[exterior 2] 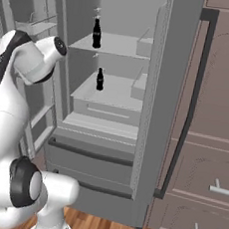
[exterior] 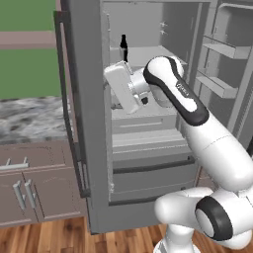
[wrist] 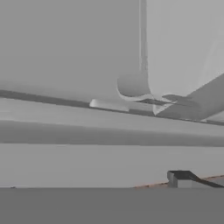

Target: Open the fridge, grab two sodas, and place both sodas inside the bowl with ice on the dining counter.

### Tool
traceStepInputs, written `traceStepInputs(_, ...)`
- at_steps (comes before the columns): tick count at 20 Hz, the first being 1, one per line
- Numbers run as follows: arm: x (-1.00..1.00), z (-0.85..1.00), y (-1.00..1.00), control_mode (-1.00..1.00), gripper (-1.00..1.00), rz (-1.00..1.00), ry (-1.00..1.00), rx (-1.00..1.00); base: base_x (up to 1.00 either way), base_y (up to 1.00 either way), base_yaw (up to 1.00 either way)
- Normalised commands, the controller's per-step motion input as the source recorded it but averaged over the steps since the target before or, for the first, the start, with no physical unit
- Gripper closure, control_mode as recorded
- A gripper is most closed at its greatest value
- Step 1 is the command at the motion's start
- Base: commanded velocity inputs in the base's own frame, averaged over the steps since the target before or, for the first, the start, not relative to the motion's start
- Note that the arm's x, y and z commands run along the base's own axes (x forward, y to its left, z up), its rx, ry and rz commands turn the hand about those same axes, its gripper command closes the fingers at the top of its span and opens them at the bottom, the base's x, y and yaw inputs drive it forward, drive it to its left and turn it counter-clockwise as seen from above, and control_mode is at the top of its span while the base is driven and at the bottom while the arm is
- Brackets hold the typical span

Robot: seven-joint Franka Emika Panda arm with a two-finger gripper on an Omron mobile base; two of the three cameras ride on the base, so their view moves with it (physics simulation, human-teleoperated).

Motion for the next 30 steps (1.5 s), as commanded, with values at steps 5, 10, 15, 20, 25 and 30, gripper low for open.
traceStepInputs(5, -0.28, -0.11, 0.96, -1.00, -1.00, 0.12, 0.00, 0.00, 0.00, 0.00, 0.00)
traceStepInputs(10, -0.08, -0.10, 0.98, -1.00, -1.00, 0.07, 0.00, 0.00, 0.00, 0.00, 0.00)
traceStepInputs(15, -0.63, 0.00, 0.17, -1.00, -1.00, 0.01, -0.14, -0.02, 0.00, 0.00, 0.00)
traceStepInputs(20, -0.94, 0.07, -0.60, -1.00, -1.00, -0.03, -0.33, -0.12, 0.00, 0.00, 0.00)
traceStepInputs(25, -0.47, 0.05, -0.88, -1.00, -1.00, -0.14, -0.28, -0.20, 0.00, 0.00, 0.00)
traceStepInputs(30, -0.02, 0.00, -0.70, -1.00, -1.00, -0.28, -0.15, -0.30, 0.00, 0.00, 0.00)
